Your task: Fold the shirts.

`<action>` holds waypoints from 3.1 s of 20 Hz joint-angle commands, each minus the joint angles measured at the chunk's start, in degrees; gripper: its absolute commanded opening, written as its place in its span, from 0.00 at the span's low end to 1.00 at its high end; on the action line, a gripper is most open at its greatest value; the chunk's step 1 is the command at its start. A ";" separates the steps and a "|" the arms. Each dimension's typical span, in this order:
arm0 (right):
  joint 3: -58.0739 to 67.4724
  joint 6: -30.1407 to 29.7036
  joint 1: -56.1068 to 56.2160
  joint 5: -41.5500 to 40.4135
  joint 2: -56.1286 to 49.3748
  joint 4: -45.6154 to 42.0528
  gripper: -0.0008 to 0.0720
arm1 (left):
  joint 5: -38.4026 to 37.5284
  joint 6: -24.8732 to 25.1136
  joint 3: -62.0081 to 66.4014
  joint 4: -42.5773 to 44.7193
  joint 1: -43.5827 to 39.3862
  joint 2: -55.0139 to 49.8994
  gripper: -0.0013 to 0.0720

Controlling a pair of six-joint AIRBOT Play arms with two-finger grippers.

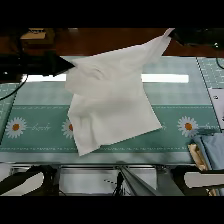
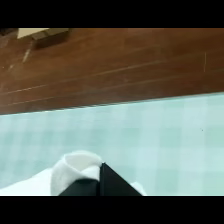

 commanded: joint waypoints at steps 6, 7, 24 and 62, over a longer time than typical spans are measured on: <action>0.09 -6.58 -1.95 15.69 -3.93 -6.45 0.54 | 0.15 1.49 -1.11 0.11 -1.49 -10.67 0.04; 0.07 -6.49 -3.65 19.67 -2.23 -11.45 0.54 | -0.22 1.49 -1.09 0.11 -1.46 -10.67 0.04; -69.37 -10.47 -22.80 18.40 27.36 -1.60 0.70 | -1.70 2.78 -1.11 0.09 -1.49 -10.67 0.04; -32.98 -4.94 -21.31 24.11 20.24 -24.61 0.60 | -17.49 3.85 -1.11 6.10 -3.13 -10.45 0.04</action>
